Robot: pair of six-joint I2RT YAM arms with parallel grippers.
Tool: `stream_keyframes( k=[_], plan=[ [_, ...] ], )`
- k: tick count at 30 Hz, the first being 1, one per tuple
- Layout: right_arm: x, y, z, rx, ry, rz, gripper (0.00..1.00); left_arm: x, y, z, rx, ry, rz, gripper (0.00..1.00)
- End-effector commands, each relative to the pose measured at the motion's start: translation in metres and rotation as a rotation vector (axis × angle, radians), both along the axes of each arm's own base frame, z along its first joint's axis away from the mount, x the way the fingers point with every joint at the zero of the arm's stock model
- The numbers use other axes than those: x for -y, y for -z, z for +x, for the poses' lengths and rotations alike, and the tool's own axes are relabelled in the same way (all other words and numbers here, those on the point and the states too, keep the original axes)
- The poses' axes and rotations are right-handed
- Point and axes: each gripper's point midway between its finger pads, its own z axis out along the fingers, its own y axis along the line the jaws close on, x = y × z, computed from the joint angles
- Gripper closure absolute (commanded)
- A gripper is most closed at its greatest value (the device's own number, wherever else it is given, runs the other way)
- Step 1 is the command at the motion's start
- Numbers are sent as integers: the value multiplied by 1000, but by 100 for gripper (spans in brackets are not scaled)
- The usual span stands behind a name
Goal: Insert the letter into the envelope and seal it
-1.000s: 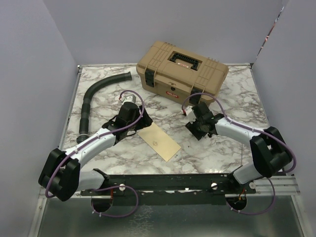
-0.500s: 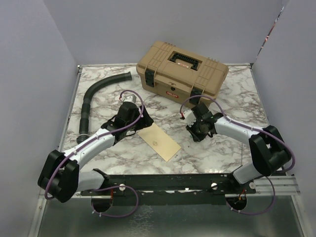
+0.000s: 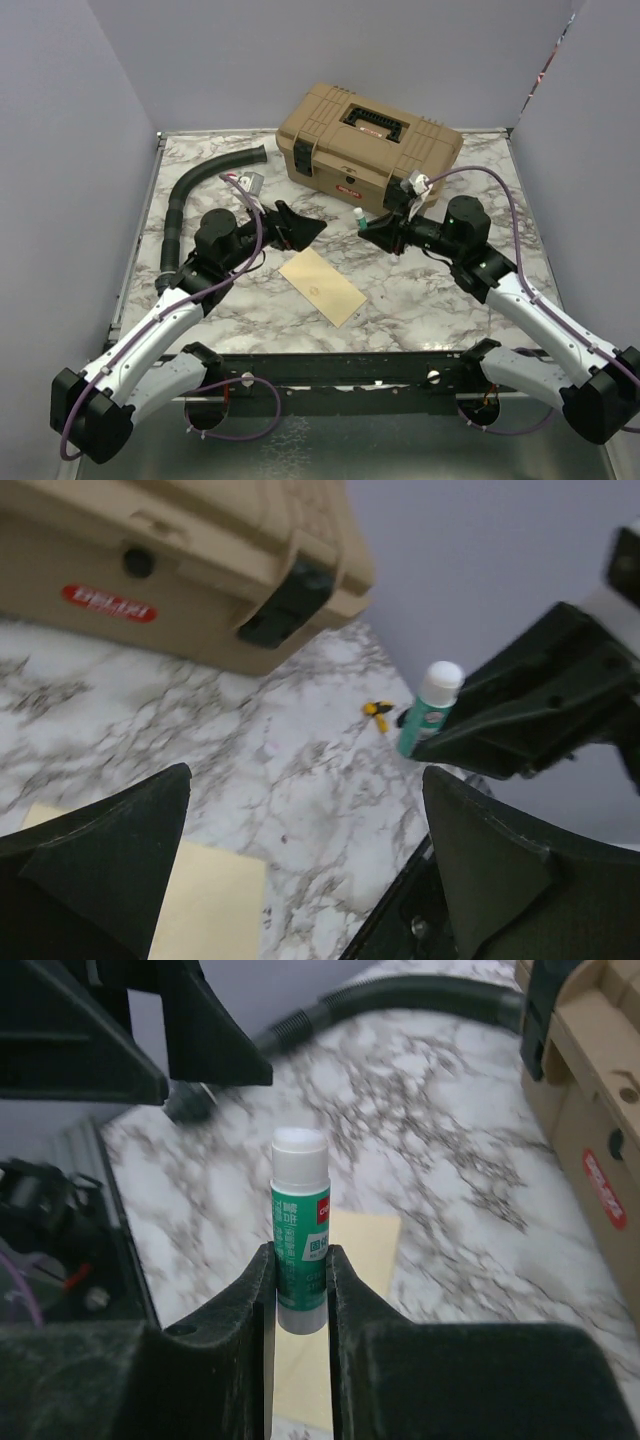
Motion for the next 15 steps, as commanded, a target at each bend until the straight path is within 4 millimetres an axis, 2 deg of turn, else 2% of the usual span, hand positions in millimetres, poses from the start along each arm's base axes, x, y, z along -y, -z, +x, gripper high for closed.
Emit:
stream_keyframes(
  k=[1, 3, 6, 10, 15],
  plan=[
    [-25, -61, -18, -82, -104, 359, 96, 19, -83, -29, 283, 199, -200, 1],
    [-32, -74, -28, -103, -181, 419, 97, 23, -94, -34, 306, 239, -238, 2],
    [-36, -82, -32, -145, -213, 468, 99, 33, -107, -47, 337, 323, -283, 4],
    [-40, -89, -42, -154, -291, 503, 99, 43, -107, -51, 341, 361, -279, 10],
    [-48, -88, -51, -182, -365, 501, 100, 56, -107, -54, 326, 411, -282, 33]
  ],
)
